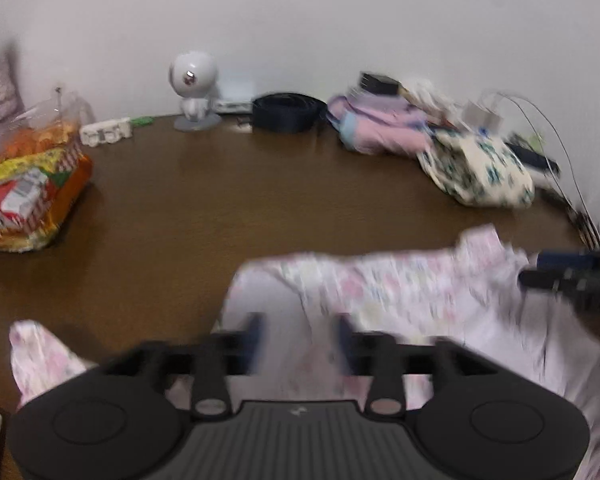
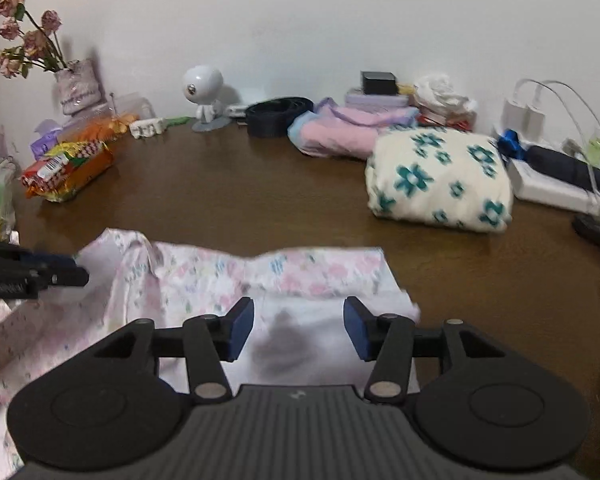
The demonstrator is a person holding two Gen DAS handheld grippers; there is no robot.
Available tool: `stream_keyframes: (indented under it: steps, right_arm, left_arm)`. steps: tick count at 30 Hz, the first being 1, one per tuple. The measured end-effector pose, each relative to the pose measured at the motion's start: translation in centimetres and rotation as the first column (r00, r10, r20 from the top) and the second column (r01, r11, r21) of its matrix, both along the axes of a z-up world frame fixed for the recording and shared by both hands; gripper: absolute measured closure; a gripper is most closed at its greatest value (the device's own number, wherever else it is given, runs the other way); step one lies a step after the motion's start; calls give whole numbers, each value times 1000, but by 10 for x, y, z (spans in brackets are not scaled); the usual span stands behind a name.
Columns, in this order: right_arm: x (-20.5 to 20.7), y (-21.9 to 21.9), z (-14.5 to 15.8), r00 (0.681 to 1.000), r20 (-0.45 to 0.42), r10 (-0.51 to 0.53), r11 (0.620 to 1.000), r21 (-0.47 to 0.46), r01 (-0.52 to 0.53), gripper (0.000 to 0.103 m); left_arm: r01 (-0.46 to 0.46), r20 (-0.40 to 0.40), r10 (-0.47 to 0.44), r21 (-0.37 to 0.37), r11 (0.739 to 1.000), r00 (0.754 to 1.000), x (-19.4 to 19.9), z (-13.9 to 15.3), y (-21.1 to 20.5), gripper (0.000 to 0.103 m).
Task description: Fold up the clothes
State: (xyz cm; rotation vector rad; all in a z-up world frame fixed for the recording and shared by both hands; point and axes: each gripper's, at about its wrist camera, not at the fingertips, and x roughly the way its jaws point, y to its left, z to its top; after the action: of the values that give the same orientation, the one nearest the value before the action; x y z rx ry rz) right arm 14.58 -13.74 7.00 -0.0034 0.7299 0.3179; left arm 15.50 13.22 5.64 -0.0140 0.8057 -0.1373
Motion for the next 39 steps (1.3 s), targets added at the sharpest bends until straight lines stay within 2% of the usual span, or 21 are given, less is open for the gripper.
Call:
stream_keyframes:
  steps: [3,6,7,8,9,10,11,12,13,15,17,20,22,25,28,29,30,32,34,37,39]
  right_arm:
    - [20,9,-7,1000,-7,-15,1000,24,15,52]
    - [31,18,-24,1000,2,-25,1000,-8,25,56]
    - [33,20,-29,1000,7,-24,1000,-20,25,57]
    - [34,21,-33,1000,11,-26,999,-34,26,58]
    - [34,22,-37,1000,8,-29,999,-45,30,60]
    - [33,23,-39,999,18,-26,998,-59,27,60]
    - [31,23,-41,999,29,-22,997,-74,24,65]
    - [30,24,-43,999,40,-17,996,-89,21,82]
    - [29,23,-43,998,56,-32,994,-107,38,91]
    - [30,14,-43,995,59,-81,993,-81,85,101]
    - [30,4,-43,992,53,-117,992,-38,119,102]
    - [29,-3,-42,984,60,-168,984,-50,171,102]
    - [29,-8,-42,983,53,-177,983,-43,179,102]
    - [27,-4,-41,988,53,-145,986,-74,149,100]
    - [8,-9,-16,993,53,-110,994,-10,110,94]
    - [-2,-9,-7,996,42,-73,997,7,72,88]
    - [-11,-8,2,999,31,-34,999,23,33,78]
    - [-37,-2,13,997,28,72,996,54,-73,65]
    - [-53,8,9,991,0,132,989,62,-132,63]
    - [-67,21,-7,981,-44,188,980,75,-185,63]
    - [-75,29,-17,975,-64,213,976,71,-208,65]
  left_arm:
    - [-30,-33,29,-52,998,999,29,-2,-2,49]
    - [-85,-67,79,-109,990,995,48,-15,3,53]
    - [-91,-74,83,-115,989,994,51,-19,3,60]
    - [-87,-80,77,-122,989,994,53,-24,4,81]
    - [-73,-84,62,-134,988,995,53,-28,6,96]
    - [-63,-72,53,-138,988,996,52,-29,8,97]
    - [-60,-50,54,-126,990,997,49,-30,9,103]
    - [-62,-36,58,-110,992,998,46,-30,11,103]
    - [-69,-29,66,-107,992,997,44,-30,14,103]
    - [-71,-28,67,-137,988,997,39,-32,24,103]
    - [-76,-24,73,-127,989,997,35,-34,28,103]
    - [-97,5,97,-79,992,995,29,-35,31,103]
    - [-108,12,109,-64,992,994,27,-35,33,103]
    - [-93,6,94,-81,992,996,23,-25,34,102]
    - [-4,44,8,-76,997,999,3,-6,28,86]
    - [43,51,-39,-62,997,998,-8,-3,26,75]
    - [89,58,-87,-47,995,995,-18,0,23,64]
    - [176,61,-175,-9,984,983,-38,3,18,63]
    - [208,25,-209,59,976,978,-52,-6,15,63]
    - [170,-6,-170,136,976,985,-65,-19,22,63]
    - [140,-4,-141,158,977,990,-73,-24,30,63]
